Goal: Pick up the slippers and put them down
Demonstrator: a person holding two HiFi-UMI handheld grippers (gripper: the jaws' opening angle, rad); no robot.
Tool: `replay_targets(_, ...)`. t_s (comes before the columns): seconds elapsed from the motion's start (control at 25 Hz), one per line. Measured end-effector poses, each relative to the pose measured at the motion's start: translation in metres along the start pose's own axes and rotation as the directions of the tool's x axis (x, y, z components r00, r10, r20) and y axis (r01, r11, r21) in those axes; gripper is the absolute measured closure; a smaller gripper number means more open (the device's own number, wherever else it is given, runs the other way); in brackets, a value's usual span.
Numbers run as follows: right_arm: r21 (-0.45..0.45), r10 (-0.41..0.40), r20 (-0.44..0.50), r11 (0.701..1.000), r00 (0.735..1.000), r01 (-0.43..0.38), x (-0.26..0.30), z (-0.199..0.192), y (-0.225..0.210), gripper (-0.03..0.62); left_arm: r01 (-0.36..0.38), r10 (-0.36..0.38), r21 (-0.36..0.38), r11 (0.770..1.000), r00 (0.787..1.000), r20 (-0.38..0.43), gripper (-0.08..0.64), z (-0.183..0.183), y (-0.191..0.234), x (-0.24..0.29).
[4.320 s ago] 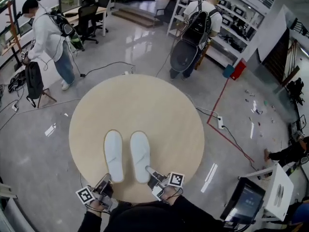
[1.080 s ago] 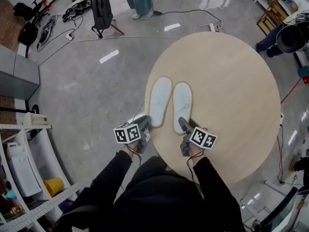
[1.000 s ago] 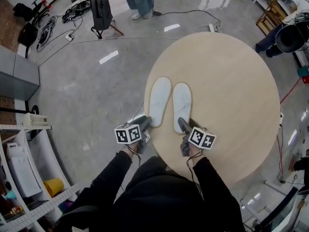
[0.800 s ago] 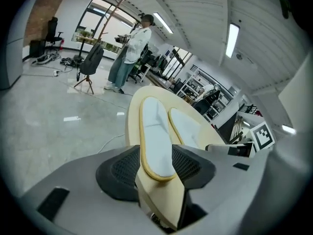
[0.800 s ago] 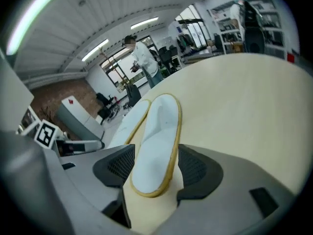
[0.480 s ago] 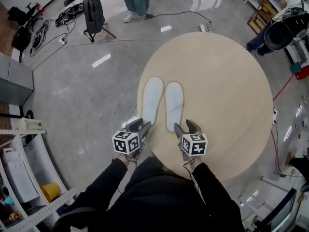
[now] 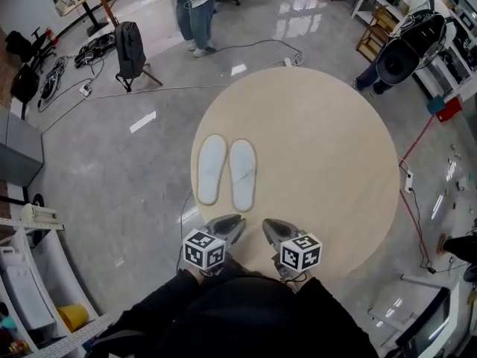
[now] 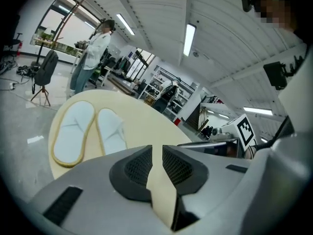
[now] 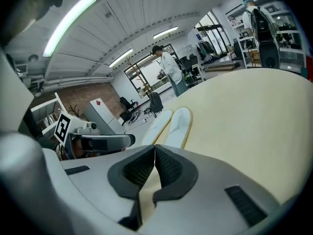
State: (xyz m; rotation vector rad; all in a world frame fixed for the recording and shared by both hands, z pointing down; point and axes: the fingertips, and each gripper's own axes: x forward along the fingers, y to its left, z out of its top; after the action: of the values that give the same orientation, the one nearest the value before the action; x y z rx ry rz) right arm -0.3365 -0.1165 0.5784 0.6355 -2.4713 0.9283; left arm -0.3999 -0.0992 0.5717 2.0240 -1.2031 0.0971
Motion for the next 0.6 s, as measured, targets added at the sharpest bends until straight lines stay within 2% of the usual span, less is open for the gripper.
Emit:
replay_targets(0.24, 0.035, 0.011, 0.003, 0.999, 1.0, -0.011, -0.064, -0.026, -0.017, 0.577, 0.058, -0.05, 0.08, 0.995, 0.993, -0.103, 0.503, -0.037, -0.078, 0.021)
replay_targets(0.36, 0.043, -0.005, 0.033, 0.999, 0.999, 0.004, -0.097, -0.032, -0.027, 0.577, 0.097, -0.086, 0.082, 0.992, 0.987, -0.137, 0.502, -0.05, -0.113, 0.031)
replay_targets(0.6, 0.025, 0.03, 0.116, 0.999, 0.993, -0.033, -0.131, -0.032, -0.03, 0.576, 0.124, -0.098, 0.128, 0.984, 0.977, -0.189, 0.502, -0.06, -0.155, 0.039)
